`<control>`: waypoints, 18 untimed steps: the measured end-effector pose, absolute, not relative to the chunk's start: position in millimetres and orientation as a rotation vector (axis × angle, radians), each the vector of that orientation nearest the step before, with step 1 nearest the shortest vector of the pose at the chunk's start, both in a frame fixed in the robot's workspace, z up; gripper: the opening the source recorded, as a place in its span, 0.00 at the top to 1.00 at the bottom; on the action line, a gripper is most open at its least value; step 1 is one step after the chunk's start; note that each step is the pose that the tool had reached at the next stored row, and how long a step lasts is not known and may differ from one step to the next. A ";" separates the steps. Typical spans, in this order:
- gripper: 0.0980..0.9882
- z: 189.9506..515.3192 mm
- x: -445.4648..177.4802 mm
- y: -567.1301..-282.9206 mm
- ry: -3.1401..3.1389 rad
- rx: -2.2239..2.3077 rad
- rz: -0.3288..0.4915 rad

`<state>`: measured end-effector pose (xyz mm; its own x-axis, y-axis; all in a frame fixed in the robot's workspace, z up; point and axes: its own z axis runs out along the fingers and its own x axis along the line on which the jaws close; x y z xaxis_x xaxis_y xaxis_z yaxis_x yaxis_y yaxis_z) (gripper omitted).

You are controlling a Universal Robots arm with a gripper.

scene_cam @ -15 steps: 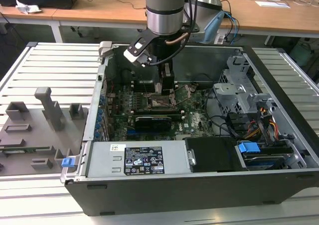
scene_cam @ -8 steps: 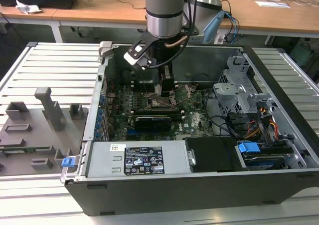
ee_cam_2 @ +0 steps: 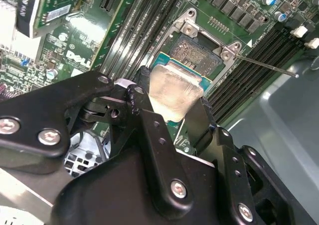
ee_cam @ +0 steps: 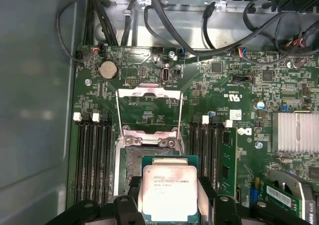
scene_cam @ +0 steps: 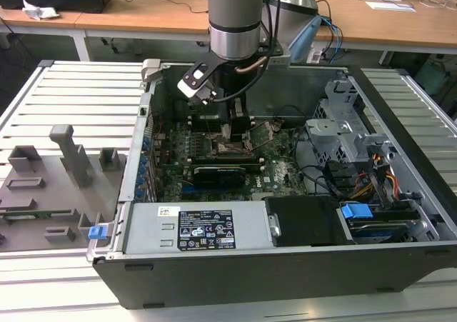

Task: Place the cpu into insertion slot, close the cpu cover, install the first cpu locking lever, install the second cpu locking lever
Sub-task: 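Place the cpu into insertion slot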

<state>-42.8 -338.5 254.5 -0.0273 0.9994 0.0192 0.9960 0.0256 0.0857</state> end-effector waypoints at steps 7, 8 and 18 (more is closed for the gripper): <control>0.52 246.1 -43.0 -332.6 2.200 2.173 0.115; 0.52 244.0 -43.4 -332.5 2.200 2.173 0.115; 0.52 230.7 -46.2 -331.2 2.209 2.165 0.115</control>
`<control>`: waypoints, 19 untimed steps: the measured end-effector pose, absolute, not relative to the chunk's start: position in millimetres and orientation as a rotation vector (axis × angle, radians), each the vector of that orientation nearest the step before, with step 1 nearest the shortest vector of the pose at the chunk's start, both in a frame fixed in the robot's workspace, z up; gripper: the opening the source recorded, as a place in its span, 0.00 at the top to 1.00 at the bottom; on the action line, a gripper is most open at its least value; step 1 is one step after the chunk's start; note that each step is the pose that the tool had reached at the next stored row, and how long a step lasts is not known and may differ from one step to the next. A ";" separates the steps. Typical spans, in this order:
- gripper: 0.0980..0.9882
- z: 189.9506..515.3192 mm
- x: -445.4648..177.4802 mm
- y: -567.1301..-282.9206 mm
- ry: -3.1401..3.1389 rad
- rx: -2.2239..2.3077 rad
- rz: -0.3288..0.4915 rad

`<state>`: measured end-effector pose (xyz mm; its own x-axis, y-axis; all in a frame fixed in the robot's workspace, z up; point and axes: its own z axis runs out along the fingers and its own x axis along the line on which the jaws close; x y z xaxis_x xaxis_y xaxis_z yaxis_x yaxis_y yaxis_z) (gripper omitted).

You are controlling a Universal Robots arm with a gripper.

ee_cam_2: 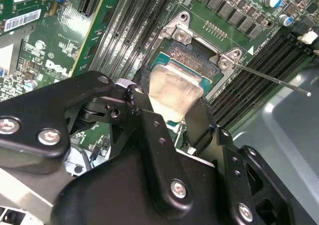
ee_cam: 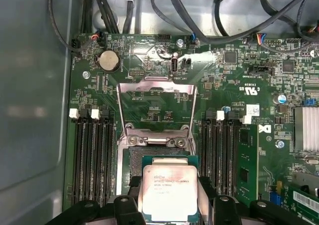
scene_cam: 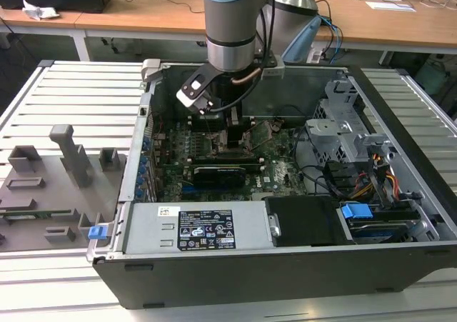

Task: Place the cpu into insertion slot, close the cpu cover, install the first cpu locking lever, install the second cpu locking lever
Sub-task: 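Place the cpu into insertion slot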

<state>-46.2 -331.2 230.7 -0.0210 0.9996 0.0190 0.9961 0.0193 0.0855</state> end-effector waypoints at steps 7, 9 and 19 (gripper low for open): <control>0.52 228.3 -46.2 -331.0 2.209 2.165 0.115; 0.52 227.7 -46.2 -331.0 2.209 2.165 0.115; 0.52 225.3 -46.2 -331.0 2.209 2.165 0.116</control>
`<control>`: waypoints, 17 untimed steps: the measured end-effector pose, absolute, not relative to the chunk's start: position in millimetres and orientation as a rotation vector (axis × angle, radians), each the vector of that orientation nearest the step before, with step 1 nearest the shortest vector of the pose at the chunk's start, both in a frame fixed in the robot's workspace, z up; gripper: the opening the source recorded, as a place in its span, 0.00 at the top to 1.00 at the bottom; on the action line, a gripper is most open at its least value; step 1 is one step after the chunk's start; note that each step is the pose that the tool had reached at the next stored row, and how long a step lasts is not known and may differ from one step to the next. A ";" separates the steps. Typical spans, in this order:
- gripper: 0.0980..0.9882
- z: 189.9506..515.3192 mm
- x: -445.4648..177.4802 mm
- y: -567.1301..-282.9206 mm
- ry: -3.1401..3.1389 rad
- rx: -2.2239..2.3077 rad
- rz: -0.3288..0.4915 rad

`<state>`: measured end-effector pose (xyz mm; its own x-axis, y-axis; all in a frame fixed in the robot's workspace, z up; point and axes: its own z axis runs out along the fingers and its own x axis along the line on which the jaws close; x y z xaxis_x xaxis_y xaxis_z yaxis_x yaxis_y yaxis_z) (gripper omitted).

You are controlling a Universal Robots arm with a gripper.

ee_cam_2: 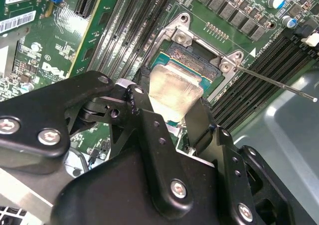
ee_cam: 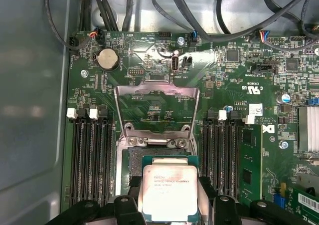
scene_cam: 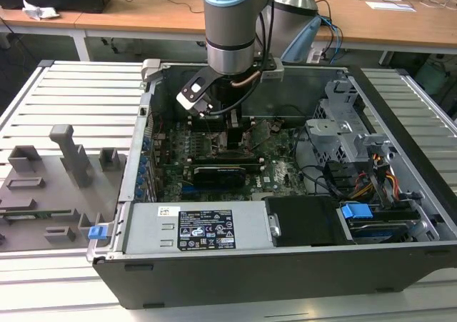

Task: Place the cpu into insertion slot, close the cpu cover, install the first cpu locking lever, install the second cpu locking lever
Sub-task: 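Place the cpu into insertion slot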

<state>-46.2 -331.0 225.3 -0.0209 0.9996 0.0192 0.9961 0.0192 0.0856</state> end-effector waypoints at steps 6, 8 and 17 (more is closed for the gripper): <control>0.52 223.3 -46.2 -330.9 2.209 2.165 0.116; 0.52 222.5 -46.2 -330.8 2.209 2.165 0.116; 0.52 219.8 -47.1 -327.2 2.209 2.165 0.115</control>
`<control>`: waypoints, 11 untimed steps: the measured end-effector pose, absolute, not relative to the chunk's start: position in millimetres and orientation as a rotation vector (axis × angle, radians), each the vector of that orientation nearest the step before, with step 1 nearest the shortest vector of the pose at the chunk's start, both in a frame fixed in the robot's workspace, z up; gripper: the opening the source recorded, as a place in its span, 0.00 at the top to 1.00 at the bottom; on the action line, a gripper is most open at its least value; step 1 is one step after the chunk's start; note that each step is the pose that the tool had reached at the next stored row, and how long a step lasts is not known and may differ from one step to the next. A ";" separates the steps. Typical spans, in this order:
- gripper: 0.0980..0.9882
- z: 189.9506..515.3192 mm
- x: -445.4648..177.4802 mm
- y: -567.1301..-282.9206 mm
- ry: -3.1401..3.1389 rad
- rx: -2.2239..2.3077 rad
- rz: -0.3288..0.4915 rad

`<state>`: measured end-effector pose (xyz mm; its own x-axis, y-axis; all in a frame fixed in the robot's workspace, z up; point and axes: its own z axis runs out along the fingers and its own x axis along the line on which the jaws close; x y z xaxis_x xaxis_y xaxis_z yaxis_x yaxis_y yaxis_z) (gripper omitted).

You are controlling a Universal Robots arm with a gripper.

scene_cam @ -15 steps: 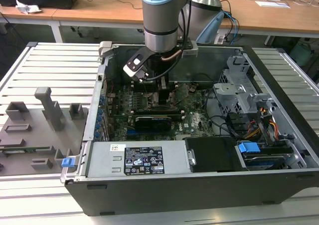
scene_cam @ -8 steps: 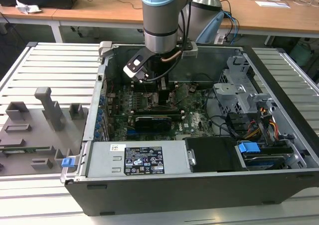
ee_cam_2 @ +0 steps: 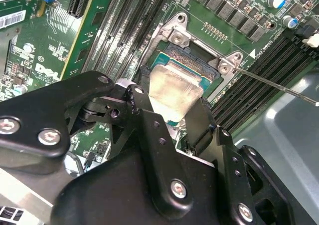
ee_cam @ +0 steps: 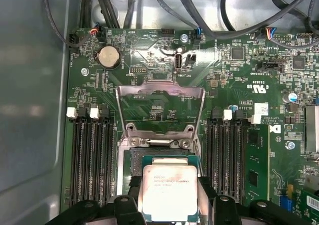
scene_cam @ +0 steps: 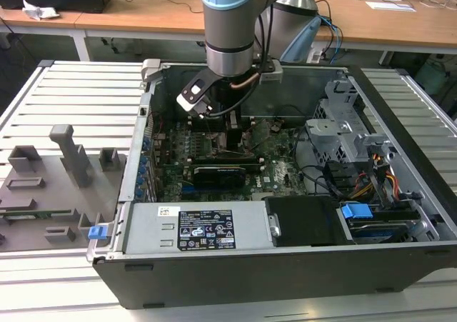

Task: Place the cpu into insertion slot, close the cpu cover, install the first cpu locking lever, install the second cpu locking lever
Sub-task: 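Place the cpu into insertion slot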

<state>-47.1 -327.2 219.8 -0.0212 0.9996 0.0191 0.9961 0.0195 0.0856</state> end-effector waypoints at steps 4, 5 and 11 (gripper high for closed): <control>0.52 218.3 -47.6 -324.1 2.200 2.174 0.115; 0.52 217.5 -47.6 -323.4 2.196 2.178 0.115; 0.52 209.4 -47.6 -320.7 2.181 2.192 0.114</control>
<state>-47.6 -320.7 209.4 0.0039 0.9998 0.0191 0.9963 -0.0055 0.0856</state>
